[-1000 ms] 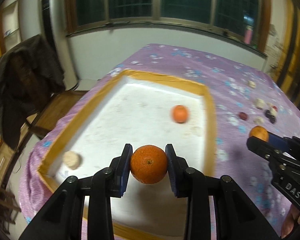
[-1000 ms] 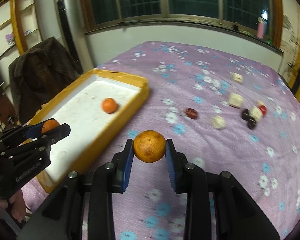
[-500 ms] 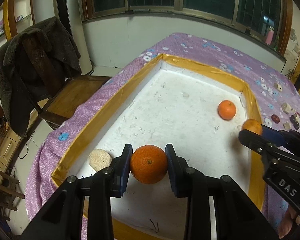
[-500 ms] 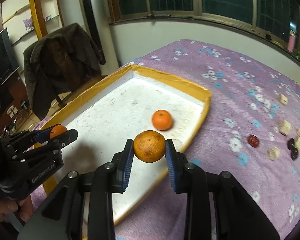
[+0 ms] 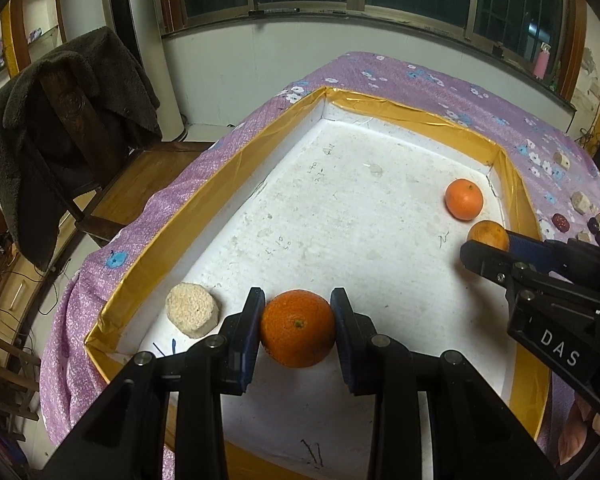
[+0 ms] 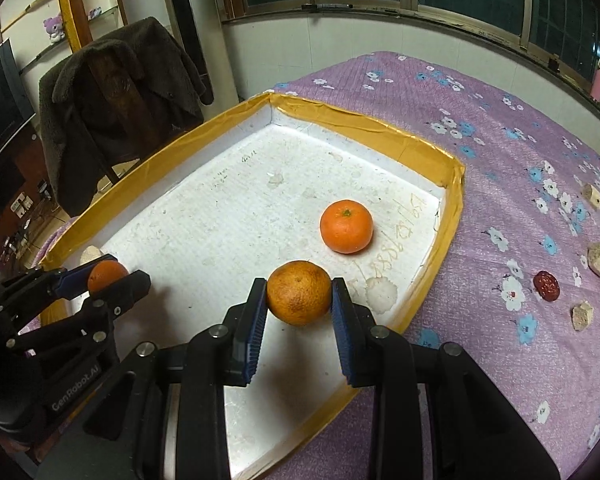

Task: Organize fruits
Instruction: 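Carry the orange in the right tool while the left tool carries its orange to the tray, then open the right tool over the tray while the left tool releases its orange there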

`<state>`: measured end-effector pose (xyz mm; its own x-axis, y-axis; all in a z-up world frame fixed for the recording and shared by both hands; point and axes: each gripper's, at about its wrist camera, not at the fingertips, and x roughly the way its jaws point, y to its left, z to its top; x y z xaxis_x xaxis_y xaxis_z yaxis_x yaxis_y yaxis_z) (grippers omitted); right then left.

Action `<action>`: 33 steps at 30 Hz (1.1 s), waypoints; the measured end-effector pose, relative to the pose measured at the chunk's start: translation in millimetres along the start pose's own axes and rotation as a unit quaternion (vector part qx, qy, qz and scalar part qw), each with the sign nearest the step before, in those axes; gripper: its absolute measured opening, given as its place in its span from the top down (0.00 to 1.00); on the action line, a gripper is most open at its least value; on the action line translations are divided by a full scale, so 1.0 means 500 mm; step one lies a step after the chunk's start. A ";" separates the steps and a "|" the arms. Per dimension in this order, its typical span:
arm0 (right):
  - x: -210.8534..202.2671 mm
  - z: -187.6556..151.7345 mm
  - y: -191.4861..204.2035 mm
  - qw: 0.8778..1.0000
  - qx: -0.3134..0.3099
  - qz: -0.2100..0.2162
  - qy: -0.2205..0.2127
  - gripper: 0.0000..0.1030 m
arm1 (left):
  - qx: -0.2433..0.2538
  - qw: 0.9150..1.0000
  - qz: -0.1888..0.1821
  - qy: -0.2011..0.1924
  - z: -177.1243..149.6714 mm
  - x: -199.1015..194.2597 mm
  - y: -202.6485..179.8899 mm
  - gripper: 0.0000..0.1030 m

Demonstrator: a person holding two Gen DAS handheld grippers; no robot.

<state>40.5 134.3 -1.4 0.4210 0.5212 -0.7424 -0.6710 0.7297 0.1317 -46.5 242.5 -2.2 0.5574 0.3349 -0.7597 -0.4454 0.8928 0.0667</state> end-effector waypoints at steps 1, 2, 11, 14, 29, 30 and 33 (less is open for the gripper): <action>0.002 0.000 0.001 1.000 -0.001 0.000 0.000 0.67 | 0.001 1.000 0.001 0.000 -0.001 0.000 0.000 0.67; 0.003 0.001 0.002 1.000 -0.001 0.000 0.001 0.67 | 0.001 1.000 0.002 0.000 -0.002 0.000 -0.001 0.67; 0.007 0.002 0.010 1.000 -0.016 -0.007 0.006 0.67 | 0.003 1.000 0.011 -0.002 -0.011 -0.006 0.002 0.67; 0.005 0.000 0.011 1.000 -0.020 -0.007 0.008 0.67 | 0.002 1.000 0.013 -0.004 -0.012 -0.010 0.003 0.67; -0.072 -0.019 -0.018 0.999 -0.024 -0.016 -0.021 0.41 | -0.018 0.998 0.025 -0.051 -0.001 -0.078 0.018 0.23; -0.081 -0.021 -0.023 0.999 -0.023 -0.022 -0.025 0.30 | -0.025 0.998 0.026 -0.056 0.003 -0.088 0.021 0.22; -0.122 -0.037 -0.042 0.998 -0.017 -0.026 -0.048 0.20 | -0.031 0.997 0.016 -0.069 0.011 -0.106 0.008 0.21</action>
<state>17.5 79.0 28.9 0.5114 0.5237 -0.6813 -0.6665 0.7422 0.0702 -74.1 229.7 41.9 0.6319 0.4047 -0.6610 -0.5041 0.8624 0.0462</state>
